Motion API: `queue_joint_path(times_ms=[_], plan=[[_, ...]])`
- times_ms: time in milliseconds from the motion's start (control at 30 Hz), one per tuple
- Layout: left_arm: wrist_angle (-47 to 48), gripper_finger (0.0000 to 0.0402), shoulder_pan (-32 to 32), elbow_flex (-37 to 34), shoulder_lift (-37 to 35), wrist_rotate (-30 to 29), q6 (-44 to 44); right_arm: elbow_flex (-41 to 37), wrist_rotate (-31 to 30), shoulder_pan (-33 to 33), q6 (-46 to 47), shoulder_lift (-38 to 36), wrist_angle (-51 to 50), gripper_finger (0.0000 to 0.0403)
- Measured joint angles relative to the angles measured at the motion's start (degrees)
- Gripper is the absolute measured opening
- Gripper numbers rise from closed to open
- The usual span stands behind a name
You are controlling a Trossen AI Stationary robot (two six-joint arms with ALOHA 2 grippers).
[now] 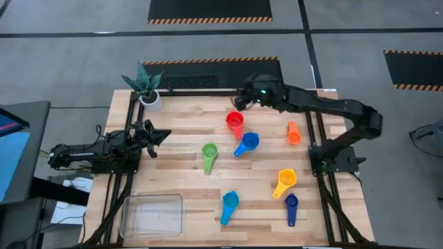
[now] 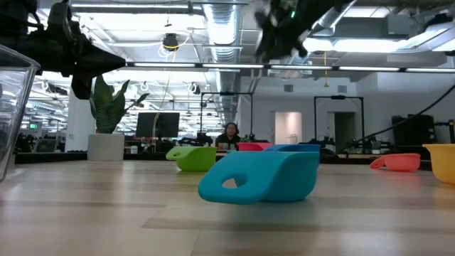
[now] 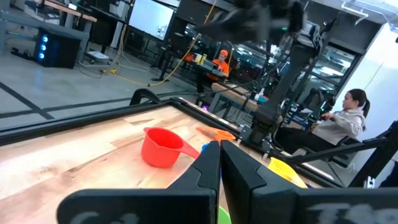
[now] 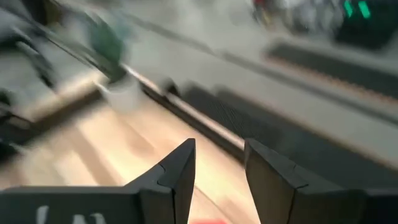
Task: Nest measuring cups in basket
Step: Put the red measuring cup in the transparent bin
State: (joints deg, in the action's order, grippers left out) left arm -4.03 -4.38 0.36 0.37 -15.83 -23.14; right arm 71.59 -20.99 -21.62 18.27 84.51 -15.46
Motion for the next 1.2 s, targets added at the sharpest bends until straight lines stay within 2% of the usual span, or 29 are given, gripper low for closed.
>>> queue_joint_path(times_ms=[100,200,500,633,900,1200], plan=[[0.0,0.0,0.0,0.0,0.0,0.0,0.0,1.6,0.0,-2.1,4.5,4.7,-7.8,0.0161],[0.0,0.0,0.0,0.0,0.0,0.0,0.0,1.6,0.0,-3.0,6.6,8.7,-11.4,0.0161],[0.0,0.0,0.0,0.0,0.0,0.1,0.0,1.8,2.5,-2.7,13.0,18.4,-15.1,0.0152],[0.0,0.0,0.0,0.0,0.0,0.1,0.0,1.8,1.4,-2.8,16.3,20.0,-16.6,0.012],[0.0,0.0,0.0,0.0,0.0,0.1,0.0,1.8,-4.5,-2.9,20.2,19.8,-18.9,0.0013],[0.0,0.0,0.0,0.0,0.0,0.1,0.0,1.8,-5.9,-1.5,20.4,19.8,-19.6,0.0006]])
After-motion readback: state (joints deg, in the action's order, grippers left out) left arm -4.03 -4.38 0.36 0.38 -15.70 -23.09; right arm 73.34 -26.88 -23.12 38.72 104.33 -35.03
